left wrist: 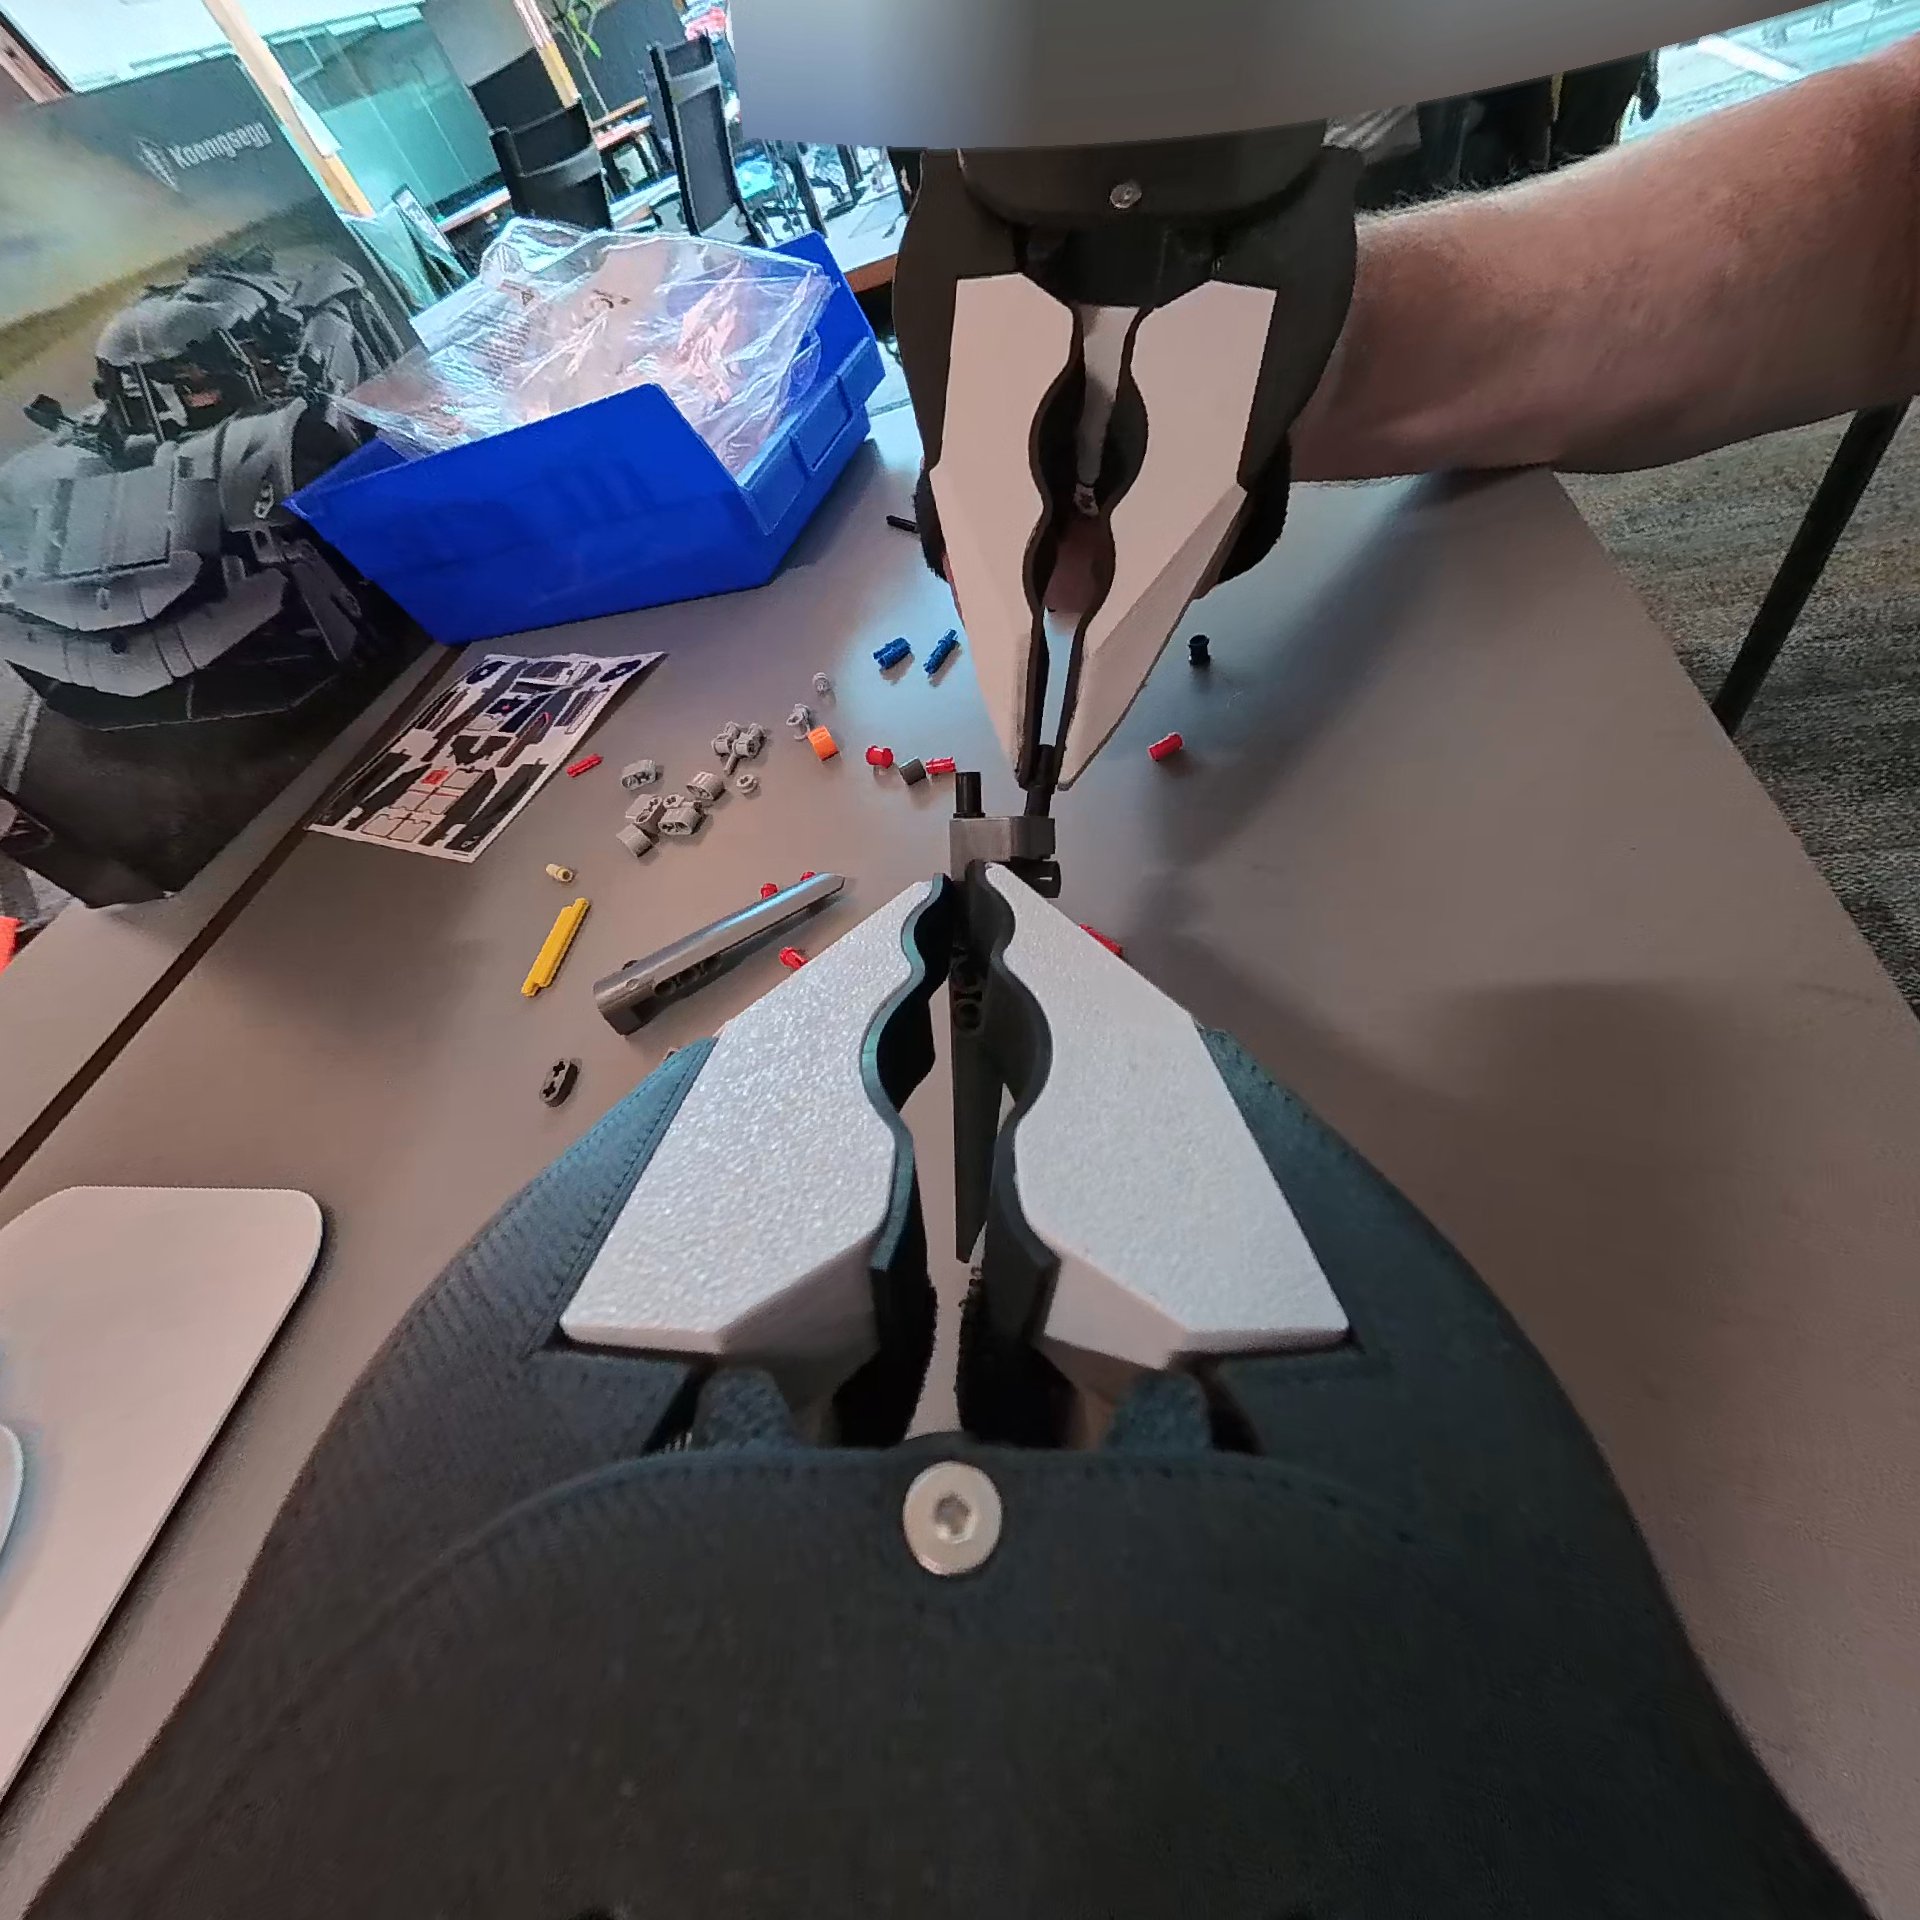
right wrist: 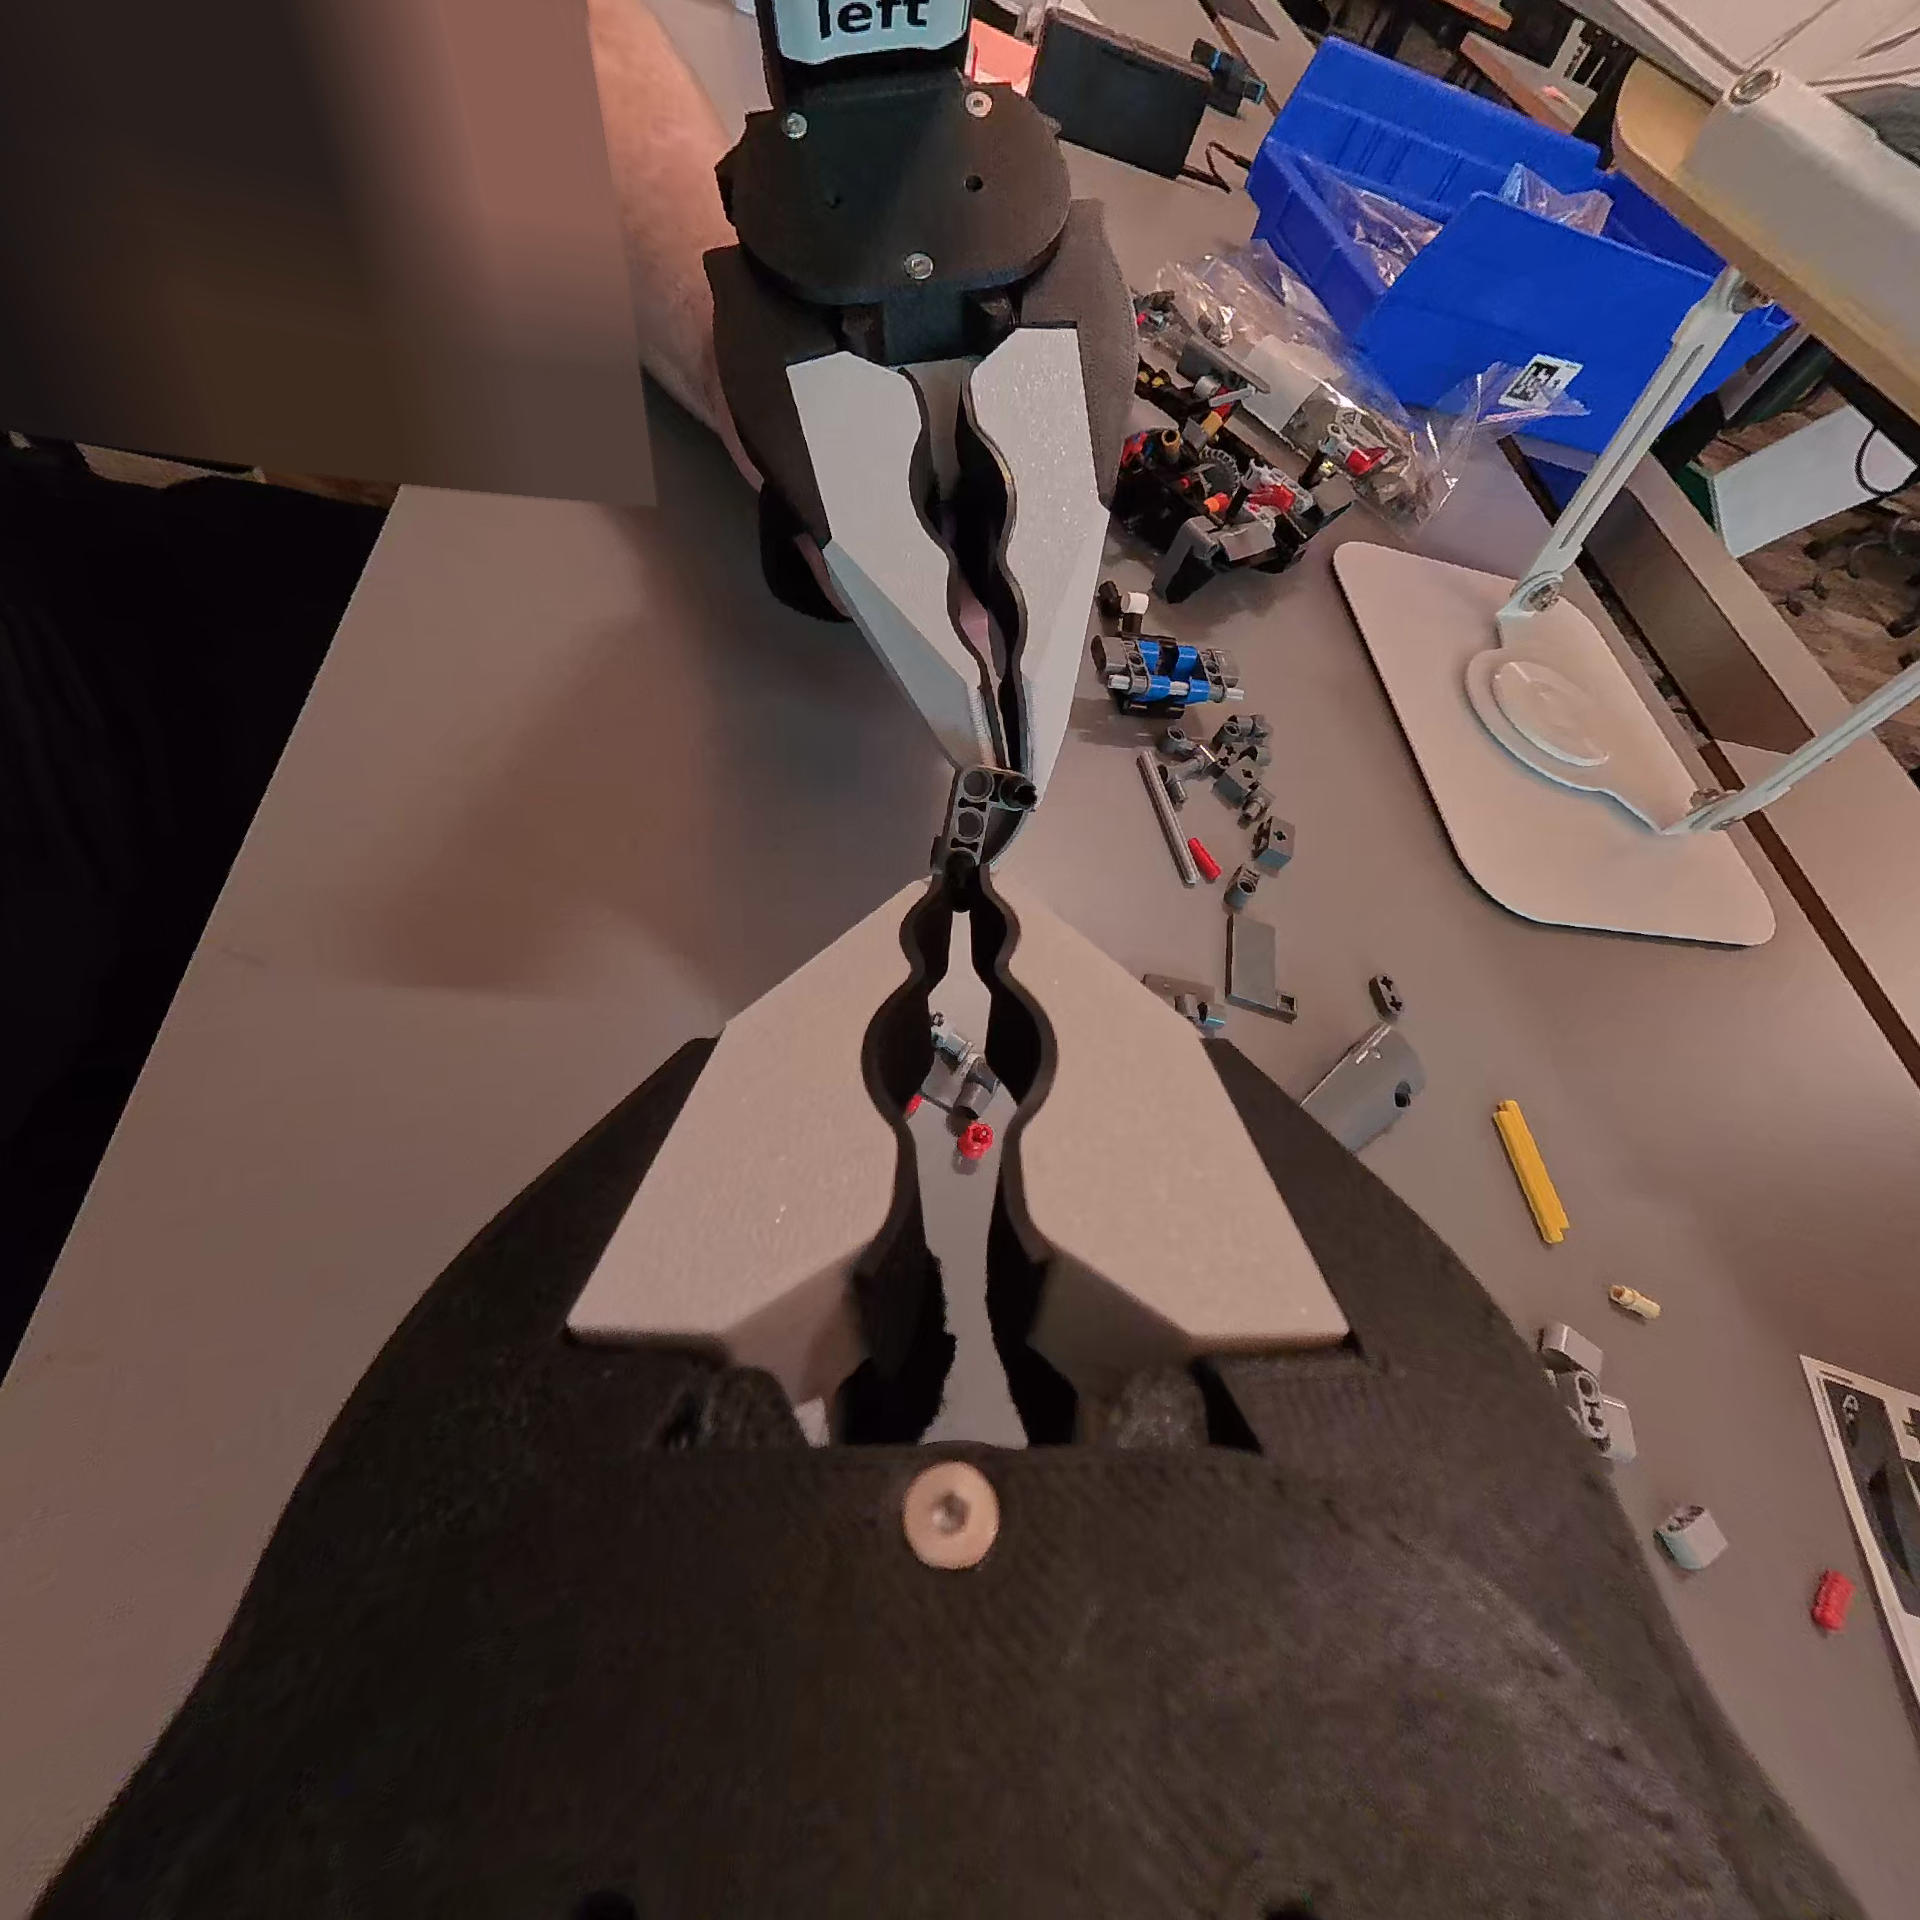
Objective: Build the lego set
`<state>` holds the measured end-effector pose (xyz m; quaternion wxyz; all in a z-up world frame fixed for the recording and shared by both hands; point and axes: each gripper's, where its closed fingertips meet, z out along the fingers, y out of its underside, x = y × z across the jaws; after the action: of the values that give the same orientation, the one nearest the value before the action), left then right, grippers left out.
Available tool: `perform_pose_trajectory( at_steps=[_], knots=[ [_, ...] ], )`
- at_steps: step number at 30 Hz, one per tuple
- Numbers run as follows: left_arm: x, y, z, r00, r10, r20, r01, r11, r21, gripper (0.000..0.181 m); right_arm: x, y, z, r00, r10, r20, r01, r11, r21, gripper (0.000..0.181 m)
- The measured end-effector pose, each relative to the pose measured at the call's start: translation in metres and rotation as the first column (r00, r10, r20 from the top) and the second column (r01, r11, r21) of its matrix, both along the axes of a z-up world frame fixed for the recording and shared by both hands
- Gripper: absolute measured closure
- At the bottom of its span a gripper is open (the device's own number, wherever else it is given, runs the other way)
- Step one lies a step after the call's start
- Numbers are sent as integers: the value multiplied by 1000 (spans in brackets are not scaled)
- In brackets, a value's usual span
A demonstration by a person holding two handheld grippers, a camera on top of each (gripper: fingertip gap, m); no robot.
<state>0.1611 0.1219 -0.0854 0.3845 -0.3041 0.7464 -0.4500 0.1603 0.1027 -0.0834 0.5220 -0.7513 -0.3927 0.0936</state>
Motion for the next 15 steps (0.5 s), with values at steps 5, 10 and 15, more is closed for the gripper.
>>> perform_pose_trajectory(
  at_steps=[5, 10, 15],
  knots=[
    [0, 0, 0, 1000, 3, 5, -3, 1000, 10, 181, 0, -1, -1, 1000, 4, 7, -4, 1000, -8, 180],
    [-1, -1, -1, 1000, 4, 14, -5, 999, 39, 181, -1, -1, -3, 1000, 9, 19, -9, 1000, -20, 180],
    [-1, -1, 0, 1000, 7, 18, -8, 999, 53, 181, -1, -1, -3, 999, 10, 32, -9, 1000, -23, 180]
  ],
)
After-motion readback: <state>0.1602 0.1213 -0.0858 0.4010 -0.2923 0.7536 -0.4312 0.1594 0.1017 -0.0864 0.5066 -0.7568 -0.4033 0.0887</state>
